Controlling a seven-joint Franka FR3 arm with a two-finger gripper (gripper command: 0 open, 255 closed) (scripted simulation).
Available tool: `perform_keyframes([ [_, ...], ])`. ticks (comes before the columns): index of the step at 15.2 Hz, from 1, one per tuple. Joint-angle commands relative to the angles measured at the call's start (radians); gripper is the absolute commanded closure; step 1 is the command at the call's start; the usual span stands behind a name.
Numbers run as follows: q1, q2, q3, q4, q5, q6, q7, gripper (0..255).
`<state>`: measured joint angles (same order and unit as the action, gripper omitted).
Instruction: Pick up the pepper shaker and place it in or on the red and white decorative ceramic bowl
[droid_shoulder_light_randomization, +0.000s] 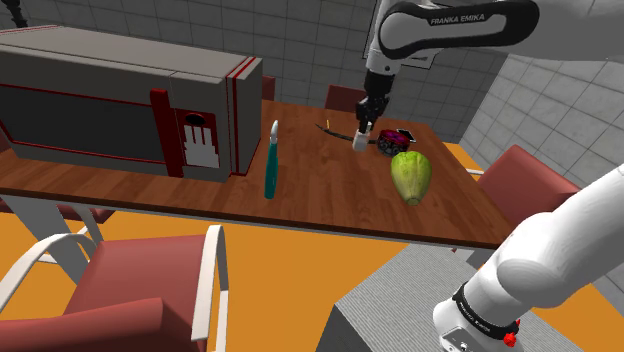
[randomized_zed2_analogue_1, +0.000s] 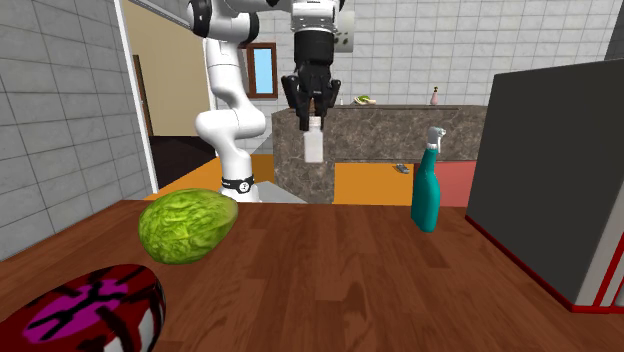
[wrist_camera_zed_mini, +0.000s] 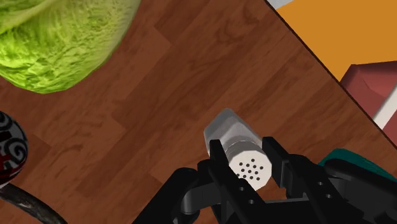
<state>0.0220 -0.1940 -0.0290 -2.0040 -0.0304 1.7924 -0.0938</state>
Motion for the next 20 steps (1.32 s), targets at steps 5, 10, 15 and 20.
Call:
perform_keyframes([
  [5, -0.058, 0.086, -0.081, 0.112, -0.009, -0.022, -0.139, 255],
  [10, -0.11, 0.177, -0.143, 0.231, -0.001, -0.046, -0.256, 255],
  [15, -0.169, 0.294, -0.196, 0.385, 0.024, -0.083, -0.371, 255],
  [20, -0.241, 0.441, -0.237, 0.589, 0.065, -0.143, -0.481, 255],
])
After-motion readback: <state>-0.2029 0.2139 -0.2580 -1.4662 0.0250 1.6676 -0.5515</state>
